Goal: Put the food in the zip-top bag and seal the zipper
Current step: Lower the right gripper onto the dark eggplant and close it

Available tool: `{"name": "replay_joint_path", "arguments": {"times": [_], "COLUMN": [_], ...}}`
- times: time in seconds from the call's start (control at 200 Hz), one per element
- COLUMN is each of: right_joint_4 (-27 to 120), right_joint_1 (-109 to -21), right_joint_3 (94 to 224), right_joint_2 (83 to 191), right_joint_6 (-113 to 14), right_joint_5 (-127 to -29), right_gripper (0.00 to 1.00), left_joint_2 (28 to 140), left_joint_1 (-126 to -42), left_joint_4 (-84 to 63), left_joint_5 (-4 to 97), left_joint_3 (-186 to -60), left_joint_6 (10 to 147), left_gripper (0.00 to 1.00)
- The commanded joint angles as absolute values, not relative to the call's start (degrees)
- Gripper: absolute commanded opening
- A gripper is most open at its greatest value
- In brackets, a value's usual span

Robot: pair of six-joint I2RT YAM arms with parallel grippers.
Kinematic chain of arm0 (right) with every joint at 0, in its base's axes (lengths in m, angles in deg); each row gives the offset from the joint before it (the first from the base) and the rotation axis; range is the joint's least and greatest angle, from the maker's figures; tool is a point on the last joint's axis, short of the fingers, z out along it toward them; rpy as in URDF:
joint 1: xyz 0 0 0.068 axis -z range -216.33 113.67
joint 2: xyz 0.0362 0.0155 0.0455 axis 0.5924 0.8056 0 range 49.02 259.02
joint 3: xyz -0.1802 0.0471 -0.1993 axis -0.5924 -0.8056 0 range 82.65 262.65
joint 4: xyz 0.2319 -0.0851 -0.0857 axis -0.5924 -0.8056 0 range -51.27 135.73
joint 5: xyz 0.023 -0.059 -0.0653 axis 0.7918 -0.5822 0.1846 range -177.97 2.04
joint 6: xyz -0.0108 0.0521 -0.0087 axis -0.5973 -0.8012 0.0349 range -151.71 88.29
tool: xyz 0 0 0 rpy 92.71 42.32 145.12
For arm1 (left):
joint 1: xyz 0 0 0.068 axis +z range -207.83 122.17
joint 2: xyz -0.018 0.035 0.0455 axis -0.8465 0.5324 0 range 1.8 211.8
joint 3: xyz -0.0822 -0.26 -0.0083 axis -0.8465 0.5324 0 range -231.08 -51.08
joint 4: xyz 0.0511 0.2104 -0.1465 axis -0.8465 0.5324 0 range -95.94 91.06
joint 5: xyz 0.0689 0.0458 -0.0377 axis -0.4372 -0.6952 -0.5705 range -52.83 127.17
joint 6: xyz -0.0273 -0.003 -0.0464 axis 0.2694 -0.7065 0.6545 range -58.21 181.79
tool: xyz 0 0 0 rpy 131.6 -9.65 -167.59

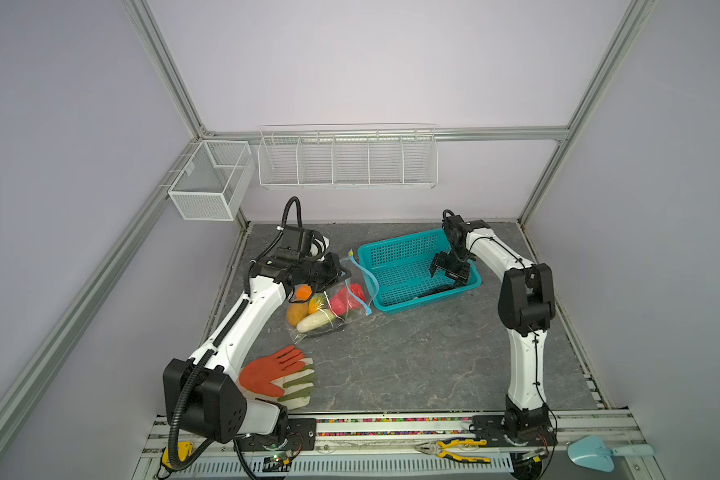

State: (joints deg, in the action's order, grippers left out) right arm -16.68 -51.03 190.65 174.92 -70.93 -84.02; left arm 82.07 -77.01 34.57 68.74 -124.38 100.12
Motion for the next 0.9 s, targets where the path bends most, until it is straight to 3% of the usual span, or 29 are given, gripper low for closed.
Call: {"name": "replay_joint_path", "arguments": {"times": [0.0, 0.9], "right_joint_4": [-15.28, -10.42], "right_joint_1": [-51.9, -56.8], "right_joint_3": [189.36, 195.32], "right_joint_2": [176.05, 179.92], "right_joint_6": [-73.33, -75.41], "right_joint_5": [-83.52, -80.31], "right_gripper": [0.8, 0.8], "left_joint_2": [82.58, 80.92], "left_joint_1": [-77.0, -76.99], "left_joint_4": [33.81, 34.23], "left_joint_5": [69.23, 68.98], "left_joint_3": [-124.93, -123.59], "left_joint_6": [98.88, 98.64], "left_gripper": [0.0, 0.0]}}
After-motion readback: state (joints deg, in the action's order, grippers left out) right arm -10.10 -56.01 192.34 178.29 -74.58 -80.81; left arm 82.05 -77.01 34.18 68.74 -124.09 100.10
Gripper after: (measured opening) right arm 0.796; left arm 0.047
